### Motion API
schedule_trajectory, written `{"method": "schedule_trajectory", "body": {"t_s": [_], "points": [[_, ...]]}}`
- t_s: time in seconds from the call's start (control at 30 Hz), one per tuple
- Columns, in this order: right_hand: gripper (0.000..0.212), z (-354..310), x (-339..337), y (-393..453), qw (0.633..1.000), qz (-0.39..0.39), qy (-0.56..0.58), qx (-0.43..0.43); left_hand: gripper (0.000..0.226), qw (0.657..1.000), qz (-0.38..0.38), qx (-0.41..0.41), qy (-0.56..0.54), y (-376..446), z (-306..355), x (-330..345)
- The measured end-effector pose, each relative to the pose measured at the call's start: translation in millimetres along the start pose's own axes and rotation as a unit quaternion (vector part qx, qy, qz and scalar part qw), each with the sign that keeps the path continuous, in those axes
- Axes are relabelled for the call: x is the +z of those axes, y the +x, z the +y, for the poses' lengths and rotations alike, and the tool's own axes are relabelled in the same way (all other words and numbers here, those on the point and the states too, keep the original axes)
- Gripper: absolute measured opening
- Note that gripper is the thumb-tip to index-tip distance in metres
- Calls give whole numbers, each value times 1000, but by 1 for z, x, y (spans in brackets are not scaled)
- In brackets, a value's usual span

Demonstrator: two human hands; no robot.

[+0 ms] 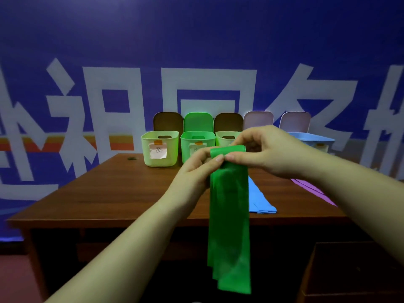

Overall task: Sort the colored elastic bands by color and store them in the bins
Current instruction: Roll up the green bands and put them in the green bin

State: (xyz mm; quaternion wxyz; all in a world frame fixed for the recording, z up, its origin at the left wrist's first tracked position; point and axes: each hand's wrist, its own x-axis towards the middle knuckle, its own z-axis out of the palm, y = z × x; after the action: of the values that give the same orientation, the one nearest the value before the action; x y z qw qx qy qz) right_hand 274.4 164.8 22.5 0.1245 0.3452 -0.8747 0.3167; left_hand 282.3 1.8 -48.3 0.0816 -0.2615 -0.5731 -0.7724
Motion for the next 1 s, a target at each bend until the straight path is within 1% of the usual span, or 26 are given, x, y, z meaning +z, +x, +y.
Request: {"method": "schedule_trajectory", "body": {"t_s": [0.07, 0.1, 0.2, 0.27, 0.3, 0.37, 0.47, 0.53, 0.57, 0.63, 0.7, 0.77, 0.83, 0.9, 1.0], "points": [[25, -13, -4, -9, 1000, 19, 5, -12, 40, 998, -12, -8, -58, -10, 2, 8], [25, -19, -5, -13, 999, 29, -4, -19, 40, 998, -14, -9, -62, -16, 1, 13], [27, -38, -5, -25, 996, 45, -72, -38, 32, 999, -16, -19, -27, -30, 1, 31], [28, -49, -5, -33, 986, 64, -146, -51, 27, 998, -13, -25, -58, -36, 1, 42], [29, -53, -5, -36, 979, 78, -177, -58, 28, 996, -11, -28, -83, -38, 2, 47], [30, -60, -4, -41, 970, 94, -213, -68, 29, 993, -5, -30, -110, -42, 2, 55], [32, -64, -2, -43, 960, 97, -253, -71, 20, 994, -1, -30, -109, -47, -2, 63], [35, -64, -5, -42, 967, 90, -231, -53, 17, 993, -2, -41, -114, -50, -1, 62], [37, -63, -9, -41, 976, 85, -198, -40, 16, 992, -8, -48, -117, -51, 0, 61], [38, -56, -16, -39, 991, 72, -115, -16, 25, 991, -29, -62, -117, -54, 6, 56], [38, -48, -21, -39, 998, 55, -42, 2, 21, 990, -55, -75, -108, -57, 12, 49], [35, -42, -19, -39, 1000, 29, 3, 5, 17, 989, -63, -94, -94, -61, 18, 42], [29, -38, -12, -41, 1000, 3, 14, 2, 19, 989, -57, -111, -84, -66, 20, 36], [18, -34, -2, -43, 1000, 1, 8, -13, 19, 989, -53, -122, -66, -71, 20, 32], [19, -29, 15, -46, 999, 14, 8, -30, 21, 993, -19, -119, -13, -78, 16, 29]]}}
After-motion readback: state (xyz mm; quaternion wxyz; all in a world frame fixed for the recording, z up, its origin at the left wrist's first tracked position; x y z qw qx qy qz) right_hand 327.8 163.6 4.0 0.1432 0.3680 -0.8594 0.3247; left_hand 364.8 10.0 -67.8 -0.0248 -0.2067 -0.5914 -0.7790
